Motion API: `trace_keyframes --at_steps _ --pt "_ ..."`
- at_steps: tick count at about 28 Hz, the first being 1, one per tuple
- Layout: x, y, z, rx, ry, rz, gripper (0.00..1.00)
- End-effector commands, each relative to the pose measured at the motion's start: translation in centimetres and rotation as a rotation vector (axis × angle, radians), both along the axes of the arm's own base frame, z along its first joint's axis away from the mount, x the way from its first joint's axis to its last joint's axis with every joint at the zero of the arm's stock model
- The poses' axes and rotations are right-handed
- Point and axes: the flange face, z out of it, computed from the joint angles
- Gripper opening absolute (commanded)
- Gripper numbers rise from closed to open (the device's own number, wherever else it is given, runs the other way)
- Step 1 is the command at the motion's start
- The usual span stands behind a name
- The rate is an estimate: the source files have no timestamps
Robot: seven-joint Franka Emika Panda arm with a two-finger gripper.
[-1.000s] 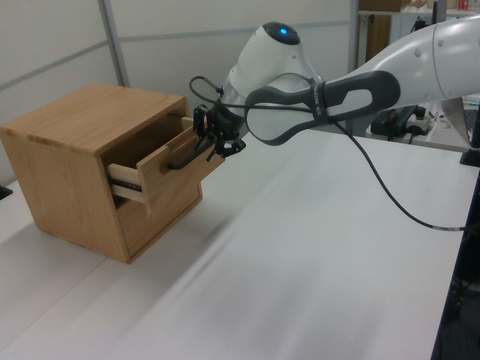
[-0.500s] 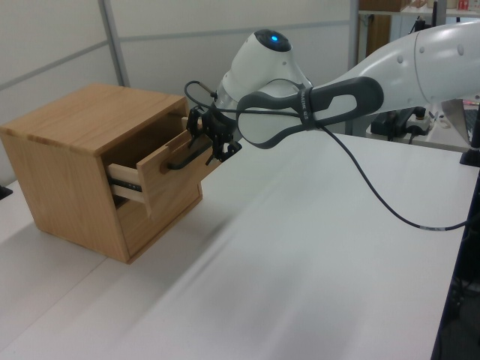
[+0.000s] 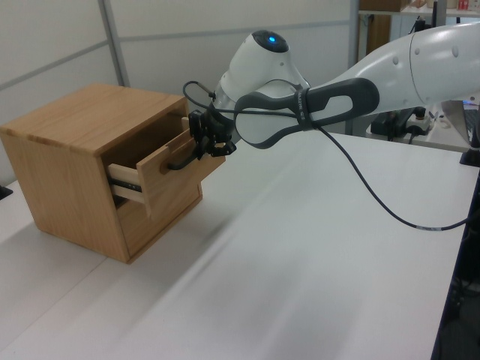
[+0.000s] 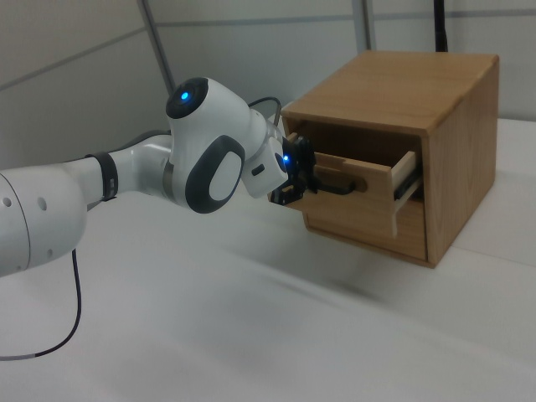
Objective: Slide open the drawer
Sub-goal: 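Pull the handle straight out, sliding the upper drawer out of the cabinet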
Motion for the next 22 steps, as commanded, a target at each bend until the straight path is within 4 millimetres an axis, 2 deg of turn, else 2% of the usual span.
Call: trace_keyframes --at_steps 1,5,22 --pt "-1.0 0.4 0.9 0.008 0.022 -0.002 0.00" --pt "-1.4 0.5 0.3 0.000 0.046 0.006 0.00" --pt "-5.7 1.0 1.5 -0.026 0.307 0.045 0.00"
